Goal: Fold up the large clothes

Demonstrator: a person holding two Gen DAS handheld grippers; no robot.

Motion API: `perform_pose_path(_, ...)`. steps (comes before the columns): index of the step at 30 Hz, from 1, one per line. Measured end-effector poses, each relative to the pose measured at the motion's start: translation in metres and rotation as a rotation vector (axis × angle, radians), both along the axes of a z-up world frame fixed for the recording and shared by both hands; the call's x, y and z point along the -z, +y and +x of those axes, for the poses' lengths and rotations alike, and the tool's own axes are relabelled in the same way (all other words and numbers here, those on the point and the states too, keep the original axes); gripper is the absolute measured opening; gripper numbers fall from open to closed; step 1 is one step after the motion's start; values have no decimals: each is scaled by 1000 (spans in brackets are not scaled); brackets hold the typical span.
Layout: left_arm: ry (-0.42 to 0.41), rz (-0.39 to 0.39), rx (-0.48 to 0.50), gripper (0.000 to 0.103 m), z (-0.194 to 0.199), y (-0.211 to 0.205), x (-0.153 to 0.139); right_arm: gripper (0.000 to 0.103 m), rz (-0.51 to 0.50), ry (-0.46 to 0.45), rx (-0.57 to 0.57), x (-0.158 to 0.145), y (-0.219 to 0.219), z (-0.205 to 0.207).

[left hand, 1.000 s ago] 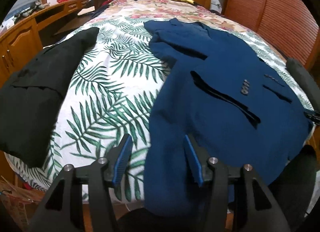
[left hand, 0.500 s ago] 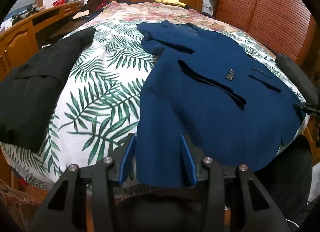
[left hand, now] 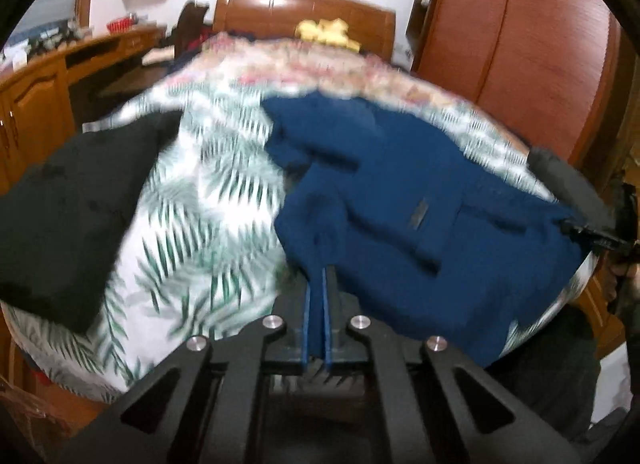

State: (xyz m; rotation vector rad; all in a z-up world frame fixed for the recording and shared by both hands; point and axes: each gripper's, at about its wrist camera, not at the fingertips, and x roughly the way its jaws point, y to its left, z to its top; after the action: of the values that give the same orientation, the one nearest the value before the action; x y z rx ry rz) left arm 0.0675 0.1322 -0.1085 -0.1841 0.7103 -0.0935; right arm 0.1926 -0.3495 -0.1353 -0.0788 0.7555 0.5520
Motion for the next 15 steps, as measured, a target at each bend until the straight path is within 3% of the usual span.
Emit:
perform_pose_path(4,-127,-4,12,1,2,-7,-65,2,70,-71,-1,-45,5,6)
perform_pose_path(8,-216,48,32,1,12,-25,-126,2,120,-152,1,-94,16,5)
perform_pose_path(15,-362,67,20,1,5,-30,-221,1,184,-330,-19,-189,12,-28)
